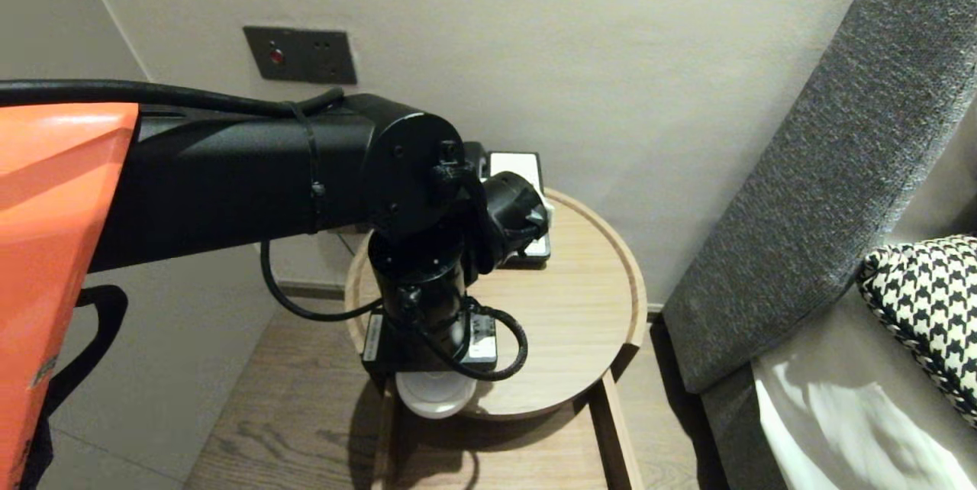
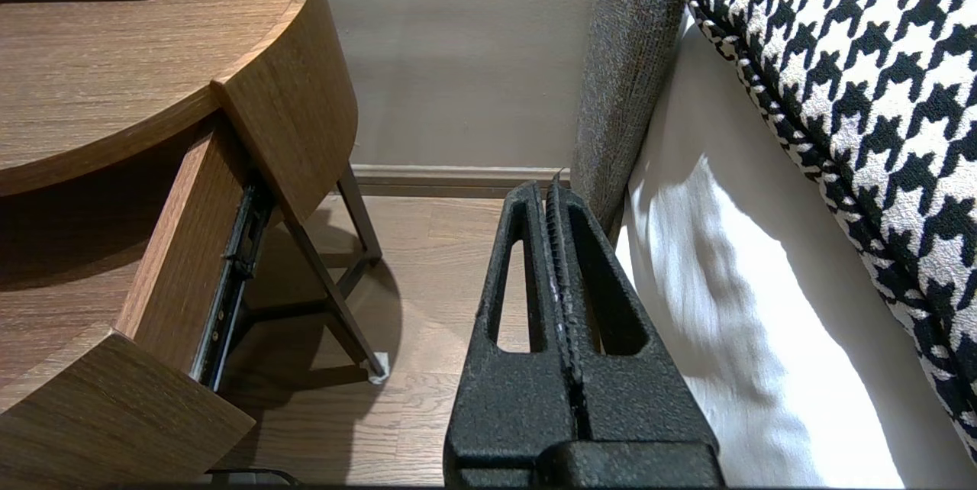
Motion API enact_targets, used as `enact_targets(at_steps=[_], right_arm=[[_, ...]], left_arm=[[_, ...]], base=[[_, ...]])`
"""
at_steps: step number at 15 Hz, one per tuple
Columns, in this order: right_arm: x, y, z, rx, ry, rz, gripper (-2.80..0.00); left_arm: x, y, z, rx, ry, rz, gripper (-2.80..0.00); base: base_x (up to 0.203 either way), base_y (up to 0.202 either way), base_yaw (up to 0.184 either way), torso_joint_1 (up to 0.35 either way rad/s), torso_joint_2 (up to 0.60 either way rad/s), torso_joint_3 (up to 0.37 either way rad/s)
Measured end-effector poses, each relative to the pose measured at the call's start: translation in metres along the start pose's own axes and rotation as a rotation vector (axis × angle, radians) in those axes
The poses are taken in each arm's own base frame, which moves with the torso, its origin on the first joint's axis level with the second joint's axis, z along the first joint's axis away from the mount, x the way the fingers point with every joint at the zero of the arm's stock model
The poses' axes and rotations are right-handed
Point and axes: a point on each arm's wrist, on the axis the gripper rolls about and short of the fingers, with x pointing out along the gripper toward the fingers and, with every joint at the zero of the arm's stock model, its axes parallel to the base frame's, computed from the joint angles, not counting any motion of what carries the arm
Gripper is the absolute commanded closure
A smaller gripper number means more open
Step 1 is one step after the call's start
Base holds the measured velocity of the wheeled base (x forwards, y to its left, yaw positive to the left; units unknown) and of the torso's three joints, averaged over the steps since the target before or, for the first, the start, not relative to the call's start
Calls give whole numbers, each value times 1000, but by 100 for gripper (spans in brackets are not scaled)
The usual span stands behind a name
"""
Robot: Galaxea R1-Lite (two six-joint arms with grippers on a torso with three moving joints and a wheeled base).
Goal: Take the remote control out of the drawer one by one and place them on the table
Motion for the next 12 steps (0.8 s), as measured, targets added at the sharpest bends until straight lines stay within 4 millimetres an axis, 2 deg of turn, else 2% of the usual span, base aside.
enact_targets(at_steps=[12], right_arm=[[0, 0, 0, 0, 0, 0, 0]], left_arm=[[6, -2, 8, -6, -29, -23, 0]], base=[[0, 0, 0, 0, 0, 0]])
